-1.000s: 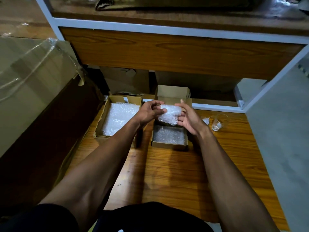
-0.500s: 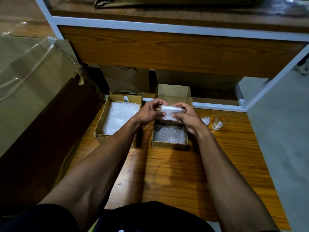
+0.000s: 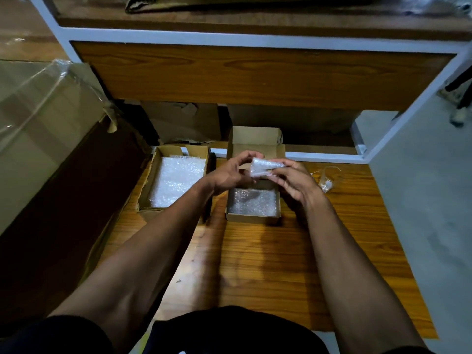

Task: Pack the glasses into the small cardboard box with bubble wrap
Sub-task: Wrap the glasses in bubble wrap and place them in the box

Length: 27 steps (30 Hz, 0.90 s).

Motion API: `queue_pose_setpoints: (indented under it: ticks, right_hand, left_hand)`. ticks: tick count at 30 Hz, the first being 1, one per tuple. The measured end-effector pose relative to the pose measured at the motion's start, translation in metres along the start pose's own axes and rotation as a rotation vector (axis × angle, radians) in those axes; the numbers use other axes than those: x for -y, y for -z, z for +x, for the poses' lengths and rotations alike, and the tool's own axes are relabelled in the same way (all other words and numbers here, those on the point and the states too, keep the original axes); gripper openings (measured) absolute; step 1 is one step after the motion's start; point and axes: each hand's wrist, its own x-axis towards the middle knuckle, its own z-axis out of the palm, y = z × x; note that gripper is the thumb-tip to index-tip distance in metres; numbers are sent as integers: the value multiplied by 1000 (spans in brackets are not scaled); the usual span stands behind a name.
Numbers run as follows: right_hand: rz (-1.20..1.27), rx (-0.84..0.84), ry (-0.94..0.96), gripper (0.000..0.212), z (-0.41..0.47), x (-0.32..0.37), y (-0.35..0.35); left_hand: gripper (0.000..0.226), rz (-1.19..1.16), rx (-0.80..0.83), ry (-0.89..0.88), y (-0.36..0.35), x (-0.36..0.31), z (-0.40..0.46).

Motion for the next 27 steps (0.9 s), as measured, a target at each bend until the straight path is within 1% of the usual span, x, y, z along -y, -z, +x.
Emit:
queue_pose_setpoints:
  ticks: [2,3,4,7,10,12,15,17,19,21,24,27]
  right_hand:
    - [50,-12,-34,31,-1,3,3]
    - [63,-15,-44,31,-2,4,4]
    - [74,-20,-46,29,-3,5,5]
    - [112,-41,-27,25,-6,10,10]
    - [128,-36,-13,22,-7,14,19]
    - [81,15,-4,22,-8,17,27]
    - [-8,152,21,35,-14,26,42]
    - [-60,212,60,35,-17,30,50]
    - [-188,192,115,40,-18,31,55]
    - [-270,128,179,39,-15,28,58]
    - [-288,40,244,33,-13,28,63]
    - [-275,1,264,29,-9,28,70]
  left_hand:
    - [82,209,-32,-61,-9,-8,1]
    - [84,313,-64,-121,-14,-12,2]
    - [81,396,-100,-185,-19,-14,3]
    - [53,528,-188,-315,-27,-12,9]
    - [44,619,-213,-370,-30,-11,16]
    - [42,655,-232,-382,-33,-14,20]
    - [41,692,-254,-346,-36,-16,26]
    - [38,696,-261,-326,-38,-16,29]
    - [34,715,-256,-337,-42,-16,33]
    - [33,701,-253,-324,-47,-17,36]
    - [34,655,-252,-288,-53,-20,41]
    - [38,578,-231,-305,-60,-20,49]
